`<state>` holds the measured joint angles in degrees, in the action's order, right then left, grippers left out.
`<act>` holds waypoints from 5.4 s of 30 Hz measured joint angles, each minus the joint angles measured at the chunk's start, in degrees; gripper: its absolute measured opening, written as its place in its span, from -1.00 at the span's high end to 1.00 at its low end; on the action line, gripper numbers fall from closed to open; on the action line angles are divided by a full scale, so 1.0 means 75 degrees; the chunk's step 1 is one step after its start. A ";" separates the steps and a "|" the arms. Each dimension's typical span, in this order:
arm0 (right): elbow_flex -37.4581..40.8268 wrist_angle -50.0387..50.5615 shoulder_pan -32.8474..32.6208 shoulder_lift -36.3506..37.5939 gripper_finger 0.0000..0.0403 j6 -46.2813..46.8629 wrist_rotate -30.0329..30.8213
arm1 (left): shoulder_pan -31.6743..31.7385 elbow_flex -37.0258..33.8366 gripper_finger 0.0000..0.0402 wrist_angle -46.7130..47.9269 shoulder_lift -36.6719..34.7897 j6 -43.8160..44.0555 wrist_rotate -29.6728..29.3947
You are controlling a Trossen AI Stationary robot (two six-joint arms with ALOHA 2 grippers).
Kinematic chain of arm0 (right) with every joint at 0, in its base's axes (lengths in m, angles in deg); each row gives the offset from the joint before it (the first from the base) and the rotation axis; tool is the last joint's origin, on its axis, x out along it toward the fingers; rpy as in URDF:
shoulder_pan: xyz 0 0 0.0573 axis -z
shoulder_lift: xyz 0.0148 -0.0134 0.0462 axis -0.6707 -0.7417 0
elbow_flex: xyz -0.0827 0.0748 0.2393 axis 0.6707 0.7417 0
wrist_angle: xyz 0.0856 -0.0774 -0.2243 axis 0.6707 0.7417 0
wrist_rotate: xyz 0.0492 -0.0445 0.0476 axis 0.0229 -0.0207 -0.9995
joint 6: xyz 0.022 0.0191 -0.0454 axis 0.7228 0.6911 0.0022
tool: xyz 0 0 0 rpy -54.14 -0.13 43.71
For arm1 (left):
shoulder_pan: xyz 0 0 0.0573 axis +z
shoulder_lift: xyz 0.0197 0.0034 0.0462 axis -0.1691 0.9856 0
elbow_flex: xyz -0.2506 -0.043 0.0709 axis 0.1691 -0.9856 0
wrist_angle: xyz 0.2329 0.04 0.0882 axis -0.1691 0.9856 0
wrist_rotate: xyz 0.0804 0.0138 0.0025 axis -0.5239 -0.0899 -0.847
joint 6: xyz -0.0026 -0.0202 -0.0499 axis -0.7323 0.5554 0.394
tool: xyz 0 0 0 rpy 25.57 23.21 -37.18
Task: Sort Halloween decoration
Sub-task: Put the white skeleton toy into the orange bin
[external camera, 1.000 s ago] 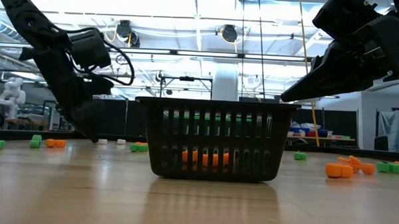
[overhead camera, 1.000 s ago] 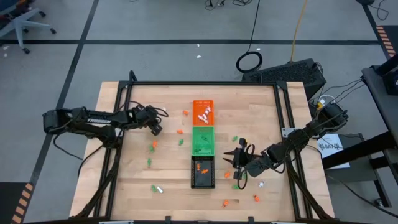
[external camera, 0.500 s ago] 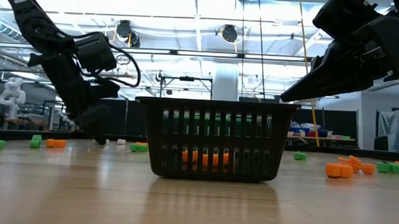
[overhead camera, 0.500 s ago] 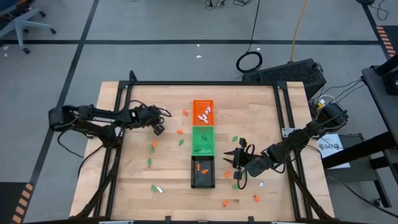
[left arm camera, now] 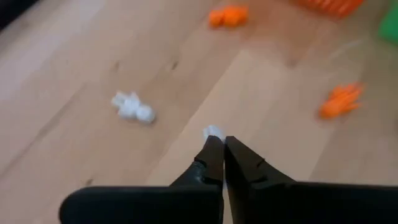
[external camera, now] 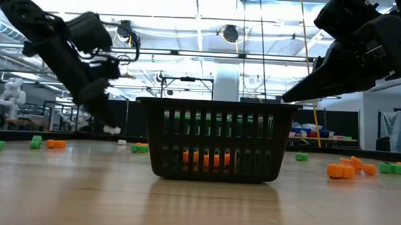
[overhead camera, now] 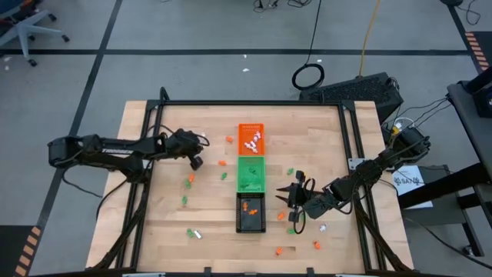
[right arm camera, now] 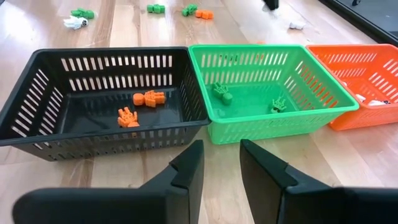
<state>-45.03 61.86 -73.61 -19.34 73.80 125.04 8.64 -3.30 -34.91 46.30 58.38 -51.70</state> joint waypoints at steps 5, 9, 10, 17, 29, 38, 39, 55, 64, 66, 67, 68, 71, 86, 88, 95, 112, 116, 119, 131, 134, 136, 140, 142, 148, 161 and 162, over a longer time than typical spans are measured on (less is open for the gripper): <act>0.0000 0.0002 0.0000 0.0000 0.56 0.0000 0.0006 | -0.0409 0.0030 0.99 -0.0029 -0.0621 -0.0250 0.0221; 0.0000 0.0002 0.0000 0.0000 0.56 0.0000 0.0016 | -0.0769 0.0033 0.99 -0.0043 -0.0993 -0.0255 0.0219; 0.0000 0.0005 0.0000 0.0000 0.56 0.0000 0.0019 | -0.0850 0.0033 0.99 -0.0049 -0.1064 -0.0255 0.0219; 0.0000 0.0002 0.0000 0.0000 0.56 0.0024 0.0026 | -0.1175 0.0039 1.00 -0.0052 -0.1205 -0.0254 0.0227; 0.0000 0.0002 0.0000 0.0000 0.56 0.0056 0.0029 | -0.1639 0.0042 1.00 -0.0028 -0.1201 -0.0609 0.0326; 0.0000 0.0002 0.0000 0.0000 0.56 0.0055 0.0032 | -0.2411 0.0045 1.00 -0.0031 -0.0982 -0.3003 0.0329; 0.0000 0.0002 0.0000 0.0000 0.56 0.0055 0.0032 | -0.2498 0.0045 1.00 -0.0035 -0.0955 -0.3141 0.0324; 0.0000 0.0005 0.0000 0.0000 0.56 0.0030 0.0035 | -0.3776 0.0047 1.00 -0.0061 -0.0680 -0.5827 0.0210; 0.0000 0.0005 0.0000 0.0000 0.56 0.0020 0.0035 | -0.4366 0.0047 1.00 -0.0452 -0.0680 -0.6660 -0.0512; 0.0000 0.0005 0.0000 0.0000 0.56 -0.0003 0.0065 | -0.4423 0.0047 1.00 -0.0559 -0.0680 -0.6752 -0.0572; 0.0000 0.0005 -0.0003 0.0000 0.56 -0.0003 0.0148 | -0.4456 0.0047 1.00 -0.0605 -0.0680 -0.6824 -0.0590; 0.0000 0.0008 0.0000 0.0000 0.56 -0.0006 0.0184 | -0.4492 0.0047 1.00 -0.0711 -0.0680 -0.6891 -0.0615; 0.0000 0.0011 -0.0002 0.0000 0.56 -0.0027 0.0195 | -0.4624 0.0047 1.00 -0.1074 -0.0701 -0.7180 -0.0772; 0.0003 0.0010 -0.0003 0.0000 0.56 -0.0032 0.0195 | -0.4925 0.0047 1.00 -0.2147 -0.1357 -0.8470 -0.1649; 0.0003 0.0012 -0.0003 0.0000 0.56 -0.0032 0.0195 | -0.4925 0.0047 1.00 -0.2235 -0.1448 -0.8599 -0.1649; 0.0003 0.0011 -0.0003 0.0000 0.56 -0.0023 0.0195 | -0.4925 0.0047 1.00 -0.2474 -0.1639 -0.8656 -0.1642; 0.0003 0.0005 -0.0003 0.0000 0.56 0.0053 0.0373 | -0.4902 0.0047 1.00 -0.4088 -0.1642 -0.1920 -0.1565; 0.0003 0.0005 0.0000 0.0000 0.56 0.0055 0.0399 | -0.4902 0.0047 1.00 -0.4202 -0.1639 -0.1087 -0.1565; 0.0003 0.0003 0.0000 0.0000 0.56 0.0055 0.0399 | -0.4883 0.0047 1.00 -0.4304 -0.1639 -0.1180 -0.1565; 0.0003 -0.0010 0.0000 -0.0032 0.56 0.0286 0.0776 | -0.3409 0.0047 1.00 -0.4698 -0.1343 -0.2380 -0.1416; 0.0003 -0.0082 0.0000 -0.0183 0.56 0.0277 0.0804 | -0.2861 0.0047 1.00 -0.5301 -0.0985 -0.2380 -0.0888; 0.0003 -0.0289 0.0000 -0.0328 0.56 0.0271 0.0804 | -0.2512 0.0047 1.00 -0.5809 -0.0681 -0.2382 -0.0484; 0.0006 -0.0553 -0.0013 -0.0507 0.56 0.0286 0.0769 | -0.1901 0.0047 1.00 -0.6683 0.0005 -0.2378 -0.0148; 0.0006 -0.0807 -0.0051 -0.0504 0.56 0.0266 0.0766 | -0.1646 0.0047 1.00 -0.7173 0.0420 -0.2379 0.0006; 0.0006 -0.0944 -0.0169 -0.0507 0.56 -0.0093 0.0752 | -0.1055 0.0352 1.00 -0.8311 0.1891 -0.1934 0.0300; 0.0006 -0.0946 -0.0195 -0.0507 0.56 0.0032 0.0743 | -0.0453 0.2982 1.00 -0.5278 0.4438 -0.1508 0.0911; 0.0006 -0.0929 -0.0213 -0.0507 0.56 0.0034 0.0742 | -0.0432 0.3127 1.00 -0.5081 0.4551 -0.1417 0.0915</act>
<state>-44.99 54.89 -75.20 -23.14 74.05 130.60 5.40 20.15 -73.02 80.43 47.76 -44.84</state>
